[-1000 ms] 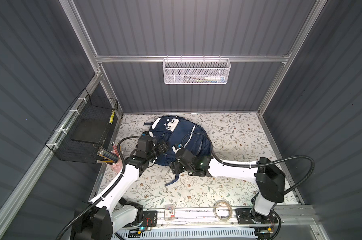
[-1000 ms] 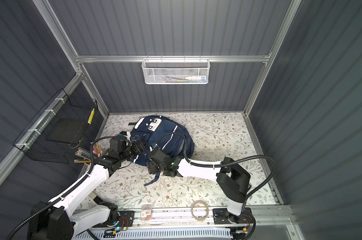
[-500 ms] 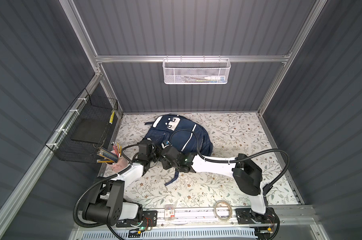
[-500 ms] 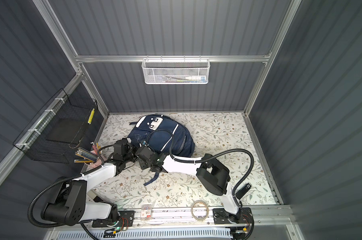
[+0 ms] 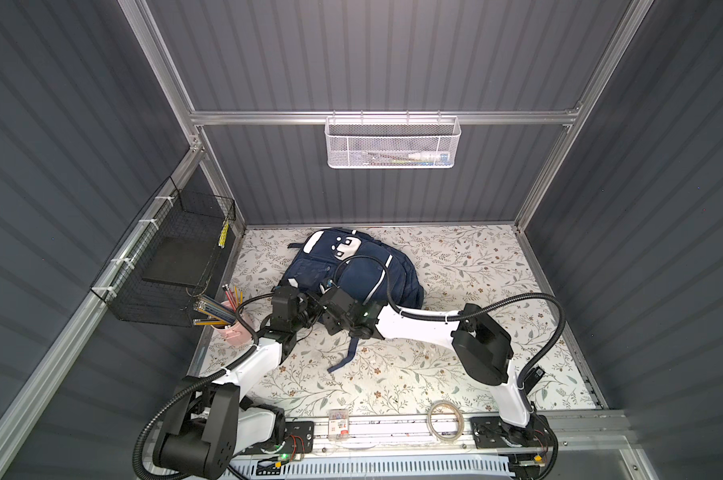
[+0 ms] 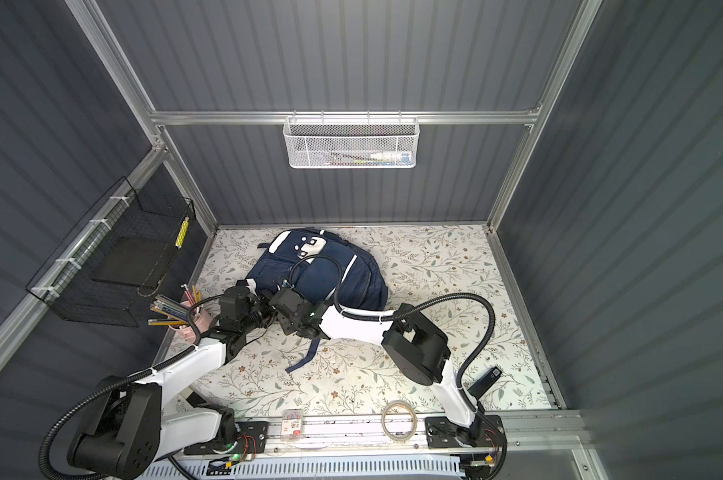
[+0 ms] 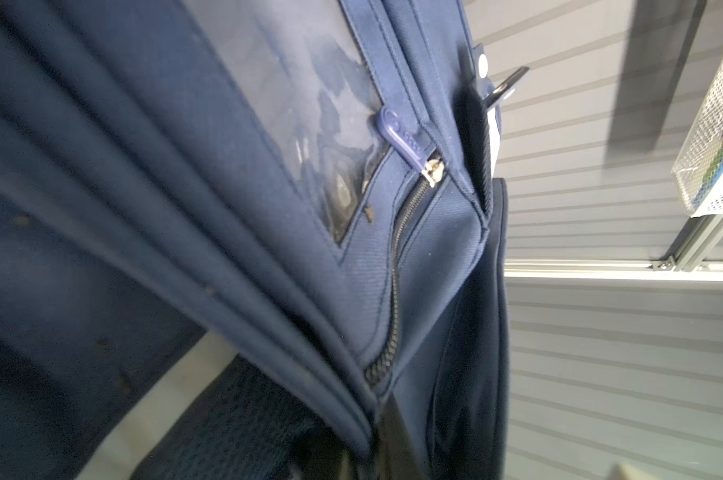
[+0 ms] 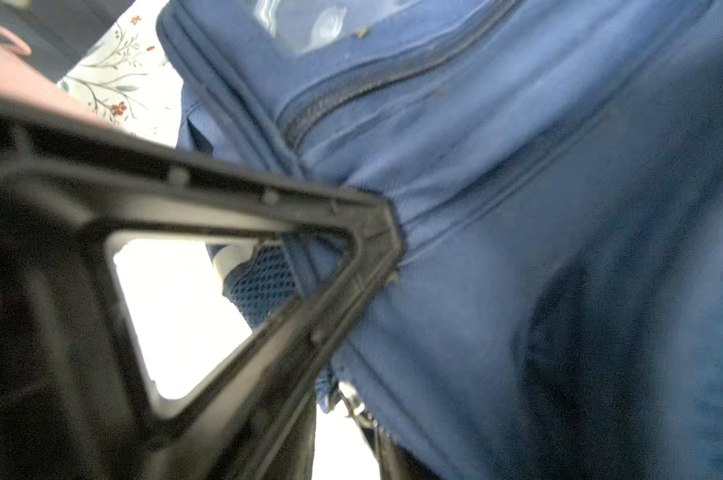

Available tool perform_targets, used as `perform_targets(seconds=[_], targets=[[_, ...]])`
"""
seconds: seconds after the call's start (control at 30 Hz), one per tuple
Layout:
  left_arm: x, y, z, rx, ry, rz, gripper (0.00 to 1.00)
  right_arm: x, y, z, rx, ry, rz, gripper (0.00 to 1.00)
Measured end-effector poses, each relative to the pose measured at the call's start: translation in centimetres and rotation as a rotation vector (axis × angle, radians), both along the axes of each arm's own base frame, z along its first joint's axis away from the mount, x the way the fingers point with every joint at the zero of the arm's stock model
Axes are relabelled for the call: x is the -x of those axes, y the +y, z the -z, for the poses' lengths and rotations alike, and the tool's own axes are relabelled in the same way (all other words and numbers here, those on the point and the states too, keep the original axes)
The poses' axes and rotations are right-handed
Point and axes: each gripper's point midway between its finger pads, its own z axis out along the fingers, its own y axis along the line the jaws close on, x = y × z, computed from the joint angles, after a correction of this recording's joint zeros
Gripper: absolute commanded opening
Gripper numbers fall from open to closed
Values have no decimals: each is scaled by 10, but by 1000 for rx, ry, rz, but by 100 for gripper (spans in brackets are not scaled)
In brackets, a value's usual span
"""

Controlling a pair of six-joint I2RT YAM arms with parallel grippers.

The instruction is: Pack the student bag

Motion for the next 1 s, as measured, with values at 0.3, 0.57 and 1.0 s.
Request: perform_targets(seconds=[0.3, 0.57, 1.0], targets=[[12, -2, 1, -26, 19, 29, 14, 10, -29, -4, -16, 7, -24, 0], [13, -1, 2, -51, 31, 44, 12, 36, -102, -2, -4, 64, 51, 0], [36, -40, -21, 75, 31, 121, 16, 24, -45, -46, -152, -29, -6, 48]])
